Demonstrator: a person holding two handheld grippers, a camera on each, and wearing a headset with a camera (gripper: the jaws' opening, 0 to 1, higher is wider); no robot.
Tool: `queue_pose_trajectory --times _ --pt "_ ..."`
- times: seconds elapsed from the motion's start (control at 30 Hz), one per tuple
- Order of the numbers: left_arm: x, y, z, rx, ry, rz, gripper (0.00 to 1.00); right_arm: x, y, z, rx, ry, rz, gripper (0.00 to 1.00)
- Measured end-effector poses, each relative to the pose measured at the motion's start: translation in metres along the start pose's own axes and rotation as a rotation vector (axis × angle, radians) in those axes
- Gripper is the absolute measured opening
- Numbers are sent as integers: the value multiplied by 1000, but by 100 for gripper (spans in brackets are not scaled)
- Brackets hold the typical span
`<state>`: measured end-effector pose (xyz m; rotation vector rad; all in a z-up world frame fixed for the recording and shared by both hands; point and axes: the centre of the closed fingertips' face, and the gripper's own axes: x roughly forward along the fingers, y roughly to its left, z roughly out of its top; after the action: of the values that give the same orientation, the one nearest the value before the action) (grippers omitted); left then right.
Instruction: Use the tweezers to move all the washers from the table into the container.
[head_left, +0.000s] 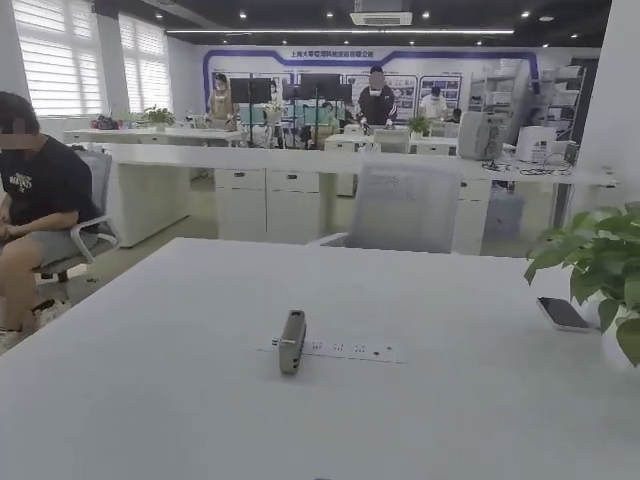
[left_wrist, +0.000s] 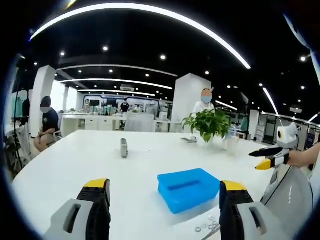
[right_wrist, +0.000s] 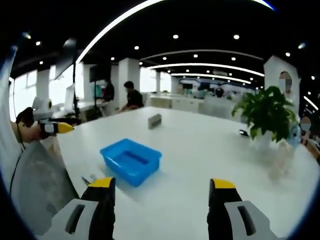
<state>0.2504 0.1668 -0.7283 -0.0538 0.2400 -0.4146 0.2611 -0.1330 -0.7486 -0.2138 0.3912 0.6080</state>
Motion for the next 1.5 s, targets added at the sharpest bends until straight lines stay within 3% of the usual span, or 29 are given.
queue_pose_trajectory --times 0.07,0.1,0.17,0.2,0.27,0.37,0.4,0.47,0.7,0.8,0.97,1.1,1.2,1.33,1.47,1.5 --pt "1 -3 -6 8 37 -26 92 2 6 -4 -16 48 20 75" --pt "1 -2 -11 28 75 -28 90 2 9 -6 -41 68 39 74" --pt "0 -10 -15 35 98 -80 82 5 16 -4 -84 86 73 67" --pt "0 -11 -16 45 110 -91 78 7 19 -1 -58 80 79 62" --pt "-1 -17 -22 72 146 -139 71 12 38 8 -42 64 162 53" --pt "0 -27 -35 65 219 -225 60 19 54 8 -83 80 238 34" --pt "-1 -32 -42 58 261 -266 58 23 62 9 -78 79 277 30" --pt "0 -38 -53 99 315 -318 53 30 77 6 -59 94 342 23" --pt "-1 -58 -83 172 478 -474 32 47 115 -24 -127 206 513 16" --pt "-1 -66 -96 155 534 -530 27 52 125 -35 -199 248 540 16" --pt "-2 -71 -120 264 637 -602 20 60 141 -56 -301 324 607 16" --pt "0 -74 -132 312 681 -625 17 65 148 -65 -369 359 637 15" --pt "2 -75 -141 398 717 -644 13 68 155 -70 -396 372 657 15" --pt "6 -80 -146 454 730 -658 9 70 159 -74 -410 382 672 15" --pt "8 -79 -152 562 746 -668 2 71 161 -75 -412 388 680 16" --pt "11 -82 -149 591 718 -678 0 71 161 -77 -415 389 682 16"
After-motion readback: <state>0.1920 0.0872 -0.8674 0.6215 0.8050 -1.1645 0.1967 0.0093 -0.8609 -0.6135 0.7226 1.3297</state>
